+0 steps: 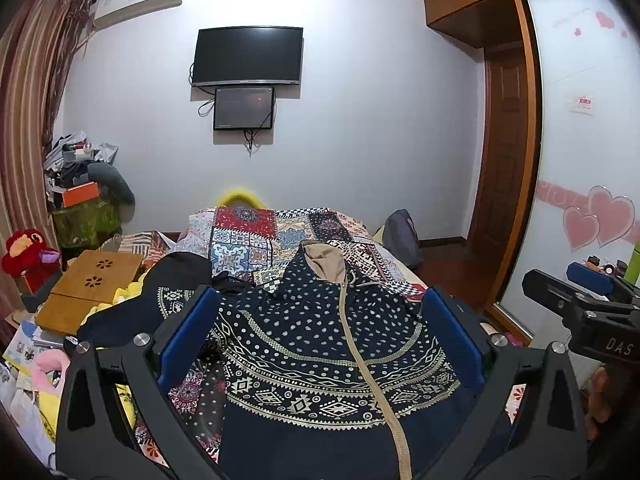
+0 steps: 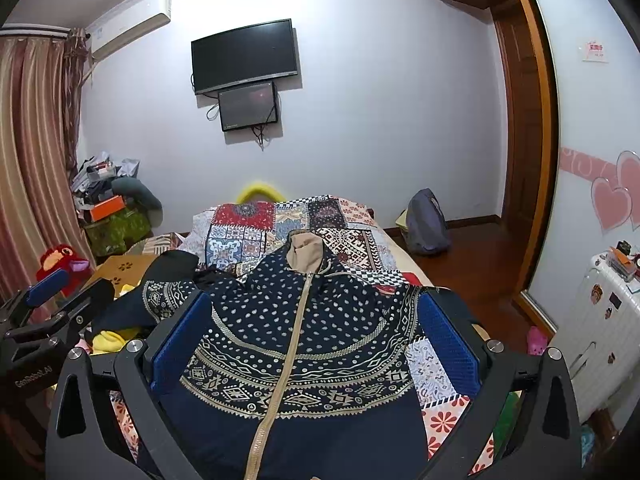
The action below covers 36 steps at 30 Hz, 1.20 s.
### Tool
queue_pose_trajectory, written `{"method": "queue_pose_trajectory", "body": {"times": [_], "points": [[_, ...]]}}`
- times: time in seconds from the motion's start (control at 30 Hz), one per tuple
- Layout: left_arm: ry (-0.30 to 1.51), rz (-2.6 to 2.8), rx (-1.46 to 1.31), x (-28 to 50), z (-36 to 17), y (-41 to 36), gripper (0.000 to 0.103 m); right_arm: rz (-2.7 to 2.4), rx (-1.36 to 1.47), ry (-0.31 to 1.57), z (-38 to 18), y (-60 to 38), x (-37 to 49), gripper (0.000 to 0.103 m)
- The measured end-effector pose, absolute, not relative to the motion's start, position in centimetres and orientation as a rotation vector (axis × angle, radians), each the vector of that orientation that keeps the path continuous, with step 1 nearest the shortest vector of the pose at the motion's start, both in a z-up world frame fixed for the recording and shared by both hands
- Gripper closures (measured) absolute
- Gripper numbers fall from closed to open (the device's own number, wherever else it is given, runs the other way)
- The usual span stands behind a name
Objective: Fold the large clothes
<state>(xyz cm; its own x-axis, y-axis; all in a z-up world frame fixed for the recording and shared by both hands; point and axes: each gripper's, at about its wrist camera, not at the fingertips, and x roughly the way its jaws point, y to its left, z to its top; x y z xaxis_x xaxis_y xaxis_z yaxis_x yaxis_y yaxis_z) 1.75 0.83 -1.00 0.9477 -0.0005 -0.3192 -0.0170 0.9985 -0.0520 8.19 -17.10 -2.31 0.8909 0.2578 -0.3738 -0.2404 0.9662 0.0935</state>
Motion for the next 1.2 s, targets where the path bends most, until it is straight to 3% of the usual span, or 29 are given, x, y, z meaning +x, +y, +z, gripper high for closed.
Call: {"method": "queue_pose_trajectory", "body": {"times": [0.3, 0.6, 0.9, 1.2], "points": [[0.363, 0.037, -0.079, 4.4, -1.9, 2.7, 0.000, 0.241, 0.017, 0.431, -2.9, -16.4, 10.8, 0.001], [0.441, 0.150, -0.165, 9.3, -4.7, 10.1, 0.000, 0.214, -0.028, 0.480, -4.7, -15.6, 15.7, 0.001], [0.595, 0.295, -0.294, 12.9, -11.8, 20.3, 0.000, 0.196, -0.104, 0.581, -8.0, -14.2, 22.1, 0.001], [0.728, 0.294, -0.608, 14.2, -19.8, 31.3, 0.000, 0.242, -0.124, 0.717, -12.1, -12.4, 27.0, 0.001]]}}
